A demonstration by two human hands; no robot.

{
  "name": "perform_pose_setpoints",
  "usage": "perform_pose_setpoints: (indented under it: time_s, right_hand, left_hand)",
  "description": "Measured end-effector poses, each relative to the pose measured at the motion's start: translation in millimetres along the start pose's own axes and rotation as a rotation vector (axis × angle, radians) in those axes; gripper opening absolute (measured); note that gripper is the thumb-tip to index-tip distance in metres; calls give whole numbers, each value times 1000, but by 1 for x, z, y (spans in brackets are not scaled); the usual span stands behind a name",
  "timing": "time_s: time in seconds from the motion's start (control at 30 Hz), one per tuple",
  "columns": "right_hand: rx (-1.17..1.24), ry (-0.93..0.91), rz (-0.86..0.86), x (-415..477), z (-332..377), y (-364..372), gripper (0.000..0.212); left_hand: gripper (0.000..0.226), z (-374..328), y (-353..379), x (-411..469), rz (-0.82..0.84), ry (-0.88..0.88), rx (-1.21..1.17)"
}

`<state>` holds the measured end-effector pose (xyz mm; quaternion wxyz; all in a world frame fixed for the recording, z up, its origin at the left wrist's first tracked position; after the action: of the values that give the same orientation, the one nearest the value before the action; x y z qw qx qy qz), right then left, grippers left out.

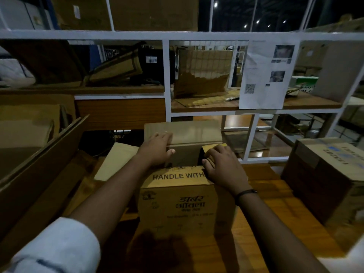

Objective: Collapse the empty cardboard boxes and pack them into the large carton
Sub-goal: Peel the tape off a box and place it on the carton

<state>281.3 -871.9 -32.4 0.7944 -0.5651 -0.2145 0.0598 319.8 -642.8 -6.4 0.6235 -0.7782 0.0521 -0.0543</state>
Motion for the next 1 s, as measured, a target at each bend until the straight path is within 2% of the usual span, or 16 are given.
perform_pose_setpoints:
  time_s: [0.1, 0.23, 0.43, 0.5, 0.57, 0.67, 1.0]
  right_hand:
    - [-5, 4, 14, 0, 1, -1, 35]
    - [-31, 9, 47, 3, 1, 1, 36]
    - [-64, 28, 318, 15, 4, 12, 63]
    - [-22, 41, 348, 28, 5, 13, 64]
    - [10, 57, 346, 47, 4, 17, 57]
    - [-70, 54, 334, 75, 4, 22, 46]
    - [-234, 27, 208, 92, 24, 24, 40]
  left_hand:
    - [52, 7, 20, 12, 33, 1, -28]
    - [52, 16, 37, 22, 21, -14, 44]
    - [40, 18, 41, 25, -12, -20, 49]
    - [39, 19, 40, 27, -26, -27, 64]
    - [37, 20, 40, 29, -47, -29, 65]
    - [34, 22, 40, 31, -73, -29, 50]
    - [34, 26, 39, 34, -97, -42, 53]
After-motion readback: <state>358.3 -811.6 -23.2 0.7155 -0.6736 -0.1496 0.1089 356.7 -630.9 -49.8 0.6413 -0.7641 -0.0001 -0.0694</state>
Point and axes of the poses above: each hand's wrist, its own x-axis towards the middle knuckle, its own y-axis out of the palm, z = x × y, the point moved 6 cm from there along x, towards the middle knuckle, and after that the axes turned 11 degrees about z, right-handed, at the moved point
